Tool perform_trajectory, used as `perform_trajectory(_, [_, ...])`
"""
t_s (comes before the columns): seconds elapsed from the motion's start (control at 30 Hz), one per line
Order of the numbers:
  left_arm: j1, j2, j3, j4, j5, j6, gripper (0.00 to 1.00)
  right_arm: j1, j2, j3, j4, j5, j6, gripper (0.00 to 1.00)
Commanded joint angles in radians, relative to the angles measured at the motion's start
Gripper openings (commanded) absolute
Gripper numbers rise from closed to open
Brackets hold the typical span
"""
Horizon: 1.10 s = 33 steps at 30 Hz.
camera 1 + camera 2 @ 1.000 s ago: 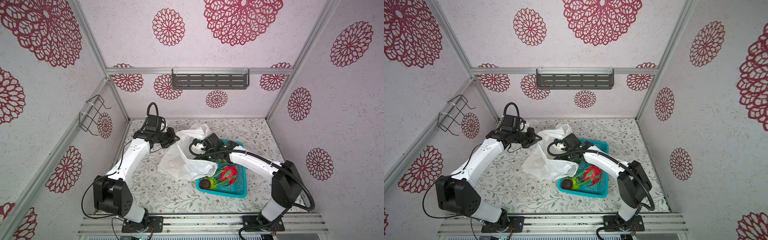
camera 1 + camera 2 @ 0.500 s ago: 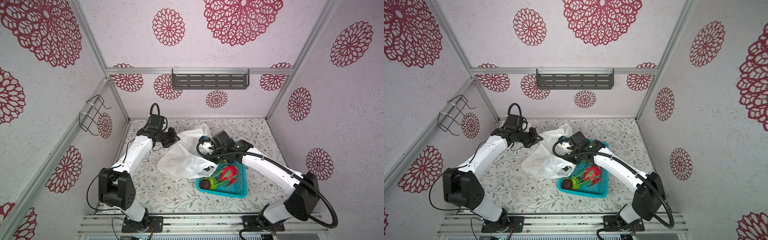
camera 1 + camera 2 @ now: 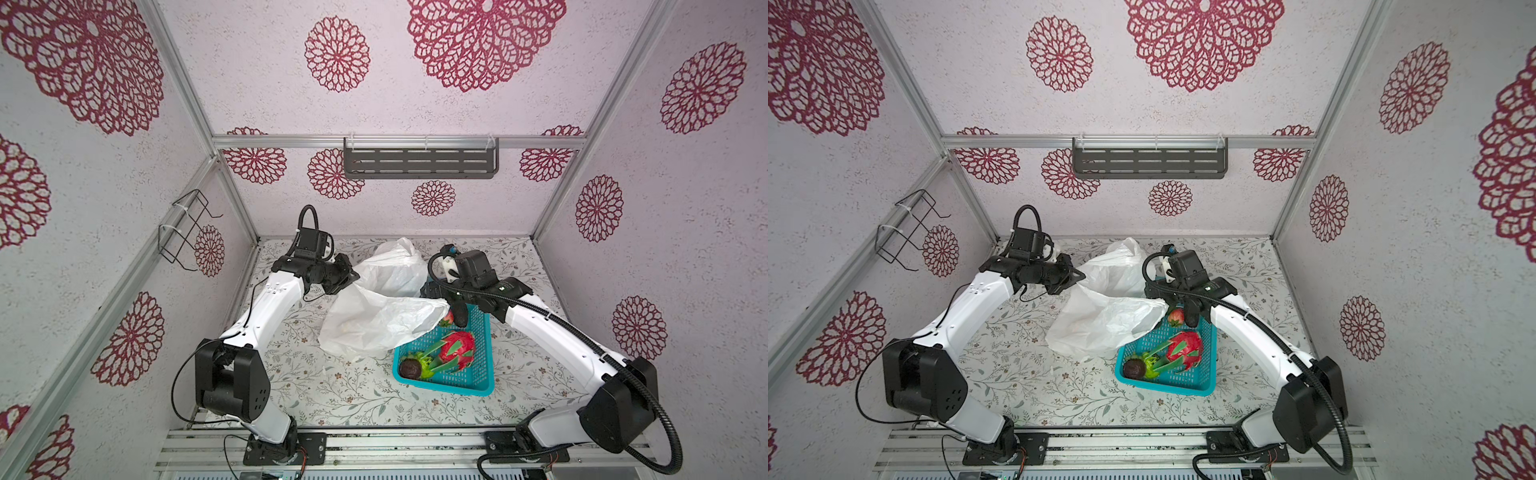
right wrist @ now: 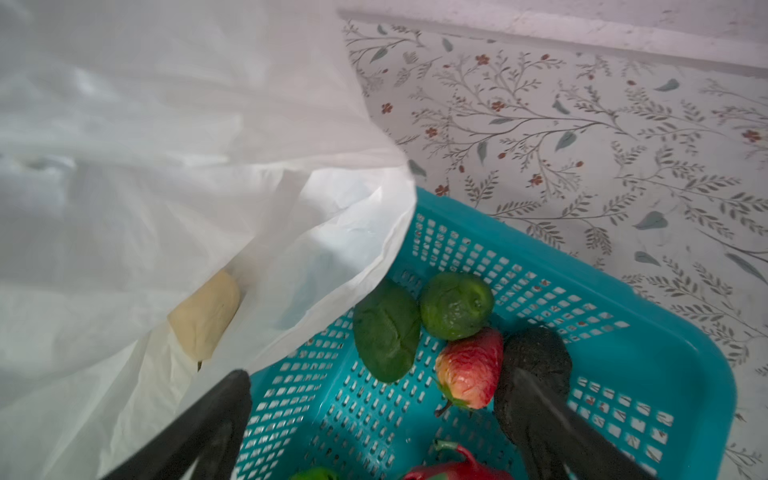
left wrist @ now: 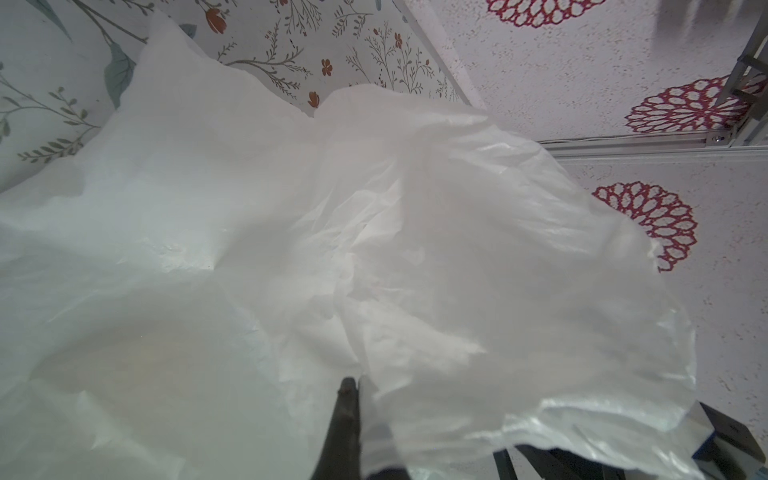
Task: Place the fruits into the plastic bag
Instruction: 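Open the right gripper to release the pear and withdraw it from the bag, then lower the right gripper into the basket and grasp a green guava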
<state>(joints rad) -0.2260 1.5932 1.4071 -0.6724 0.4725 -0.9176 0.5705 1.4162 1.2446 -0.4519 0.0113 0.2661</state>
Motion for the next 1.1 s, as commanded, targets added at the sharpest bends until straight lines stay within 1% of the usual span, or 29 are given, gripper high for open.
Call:
perform_trajectory(0.0, [0.01, -0.05, -0.014, 0.007, -0.019, 0.002, 0.0, -0.004, -0.017, -0.011, 0.083, 0.127, 0.124, 0.98])
perform_trajectory(0.07, [0.011, -0.063, -0.018, 0.002, -0.029, 0.006, 0.0, -0.028, -0.043, -0.047, 0.114, 0.151, 0.166, 0.98])
perform_trajectory(0.1, [0.011, -0.068, -0.021, -0.004, -0.036, 0.008, 0.0, -0.048, -0.066, -0.074, 0.146, 0.139, 0.182, 0.98])
perform_trajectory(0.2, [0.013, -0.074, -0.025, -0.02, -0.054, 0.021, 0.0, -0.092, -0.129, -0.151, 0.258, 0.034, 0.197, 0.98])
perform_trajectory(0.3, [0.013, -0.067, -0.018, -0.032, -0.051, 0.029, 0.0, -0.097, -0.148, -0.177, 0.3, -0.024, 0.195, 0.98])
perform_trajectory(0.33, [0.013, -0.066, -0.016, -0.034, -0.046, 0.029, 0.0, -0.097, -0.143, -0.178, 0.297, -0.027, 0.197, 0.98])
perform_trajectory(0.47, [0.013, -0.067, -0.005, -0.037, -0.033, 0.034, 0.0, -0.102, -0.083, -0.151, 0.182, 0.044, 0.209, 0.95])
perform_trajectory(0.53, [0.013, -0.073, -0.002, -0.033, -0.029, 0.036, 0.0, -0.105, -0.043, -0.141, 0.138, 0.044, 0.196, 0.94])
perform_trajectory(0.63, [0.015, -0.083, -0.005, -0.026, -0.019, 0.036, 0.0, -0.105, 0.016, -0.143, 0.108, -0.012, 0.172, 0.89])
perform_trajectory(0.77, [0.016, -0.087, -0.008, -0.027, -0.02, 0.037, 0.0, -0.101, 0.091, -0.164, 0.123, -0.123, 0.154, 0.77])
perform_trajectory(0.83, [0.017, -0.085, -0.01, -0.031, -0.02, 0.038, 0.0, -0.096, 0.122, -0.175, 0.144, -0.182, 0.148, 0.73])
perform_trajectory(0.93, [0.017, -0.088, -0.013, -0.032, -0.022, 0.038, 0.0, -0.08, 0.172, -0.169, 0.159, -0.253, 0.131, 0.73])
perform_trajectory(1.07, [0.019, -0.088, -0.014, -0.033, -0.023, 0.039, 0.0, -0.059, 0.24, -0.144, 0.156, -0.258, 0.119, 0.72])
